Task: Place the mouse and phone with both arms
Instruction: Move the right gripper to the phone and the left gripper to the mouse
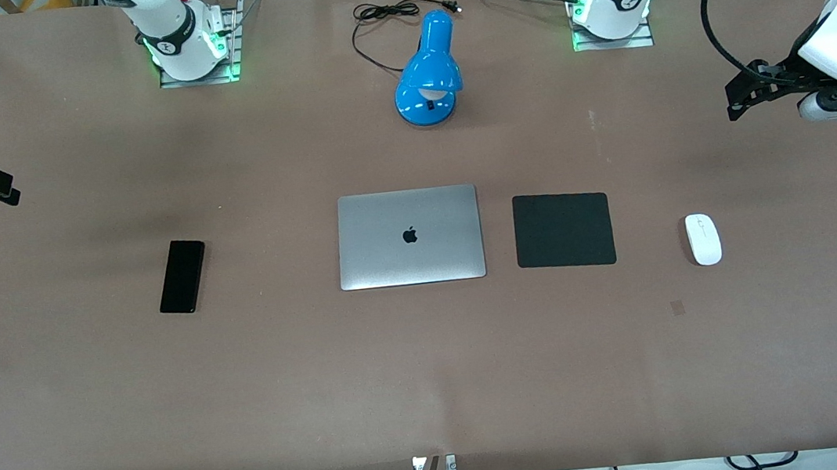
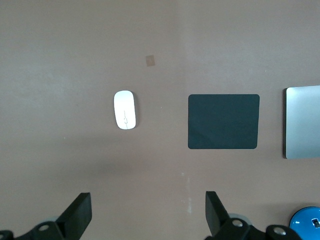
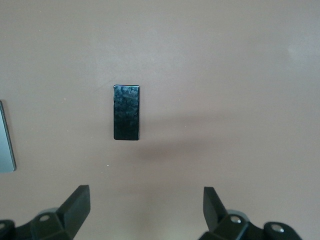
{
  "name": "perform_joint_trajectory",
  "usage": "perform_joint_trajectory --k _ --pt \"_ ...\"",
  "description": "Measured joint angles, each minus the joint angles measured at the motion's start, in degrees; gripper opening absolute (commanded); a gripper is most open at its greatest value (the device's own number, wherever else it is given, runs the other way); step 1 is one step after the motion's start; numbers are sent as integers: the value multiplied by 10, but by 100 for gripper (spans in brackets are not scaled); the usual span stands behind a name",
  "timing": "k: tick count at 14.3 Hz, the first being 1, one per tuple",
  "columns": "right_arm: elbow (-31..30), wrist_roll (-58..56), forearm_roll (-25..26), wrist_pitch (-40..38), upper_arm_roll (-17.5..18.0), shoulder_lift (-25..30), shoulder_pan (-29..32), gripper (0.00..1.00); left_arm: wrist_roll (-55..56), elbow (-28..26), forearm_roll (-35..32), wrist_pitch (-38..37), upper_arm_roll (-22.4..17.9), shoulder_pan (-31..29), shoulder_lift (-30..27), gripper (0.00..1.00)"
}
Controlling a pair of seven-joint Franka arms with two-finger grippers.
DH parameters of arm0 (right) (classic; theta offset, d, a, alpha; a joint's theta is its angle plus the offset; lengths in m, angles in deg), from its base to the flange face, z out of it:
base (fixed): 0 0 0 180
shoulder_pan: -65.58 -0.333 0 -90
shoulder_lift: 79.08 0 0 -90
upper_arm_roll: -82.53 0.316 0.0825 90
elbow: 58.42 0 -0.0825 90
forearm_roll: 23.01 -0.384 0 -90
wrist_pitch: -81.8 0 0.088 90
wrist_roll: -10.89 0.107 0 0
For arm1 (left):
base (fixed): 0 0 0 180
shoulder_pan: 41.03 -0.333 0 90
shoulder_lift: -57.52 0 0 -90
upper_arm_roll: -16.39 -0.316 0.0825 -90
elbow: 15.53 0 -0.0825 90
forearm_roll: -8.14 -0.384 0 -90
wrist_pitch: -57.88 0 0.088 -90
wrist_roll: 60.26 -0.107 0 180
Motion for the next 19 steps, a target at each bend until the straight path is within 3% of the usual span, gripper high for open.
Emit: perform_joint_trajectory --k 11,15,19 --pt "-1 -3 0 -12 0 -19 0 100 0 2 0 -14 1 2 17 100" --pt "-1 -3 -3 -8 0 -87 0 100 0 23 0 -19 -1 -3 48 100" --pt "1 -3 -10 40 0 -153 -2 100 -1 59 0 -21 -4 -17 125 100"
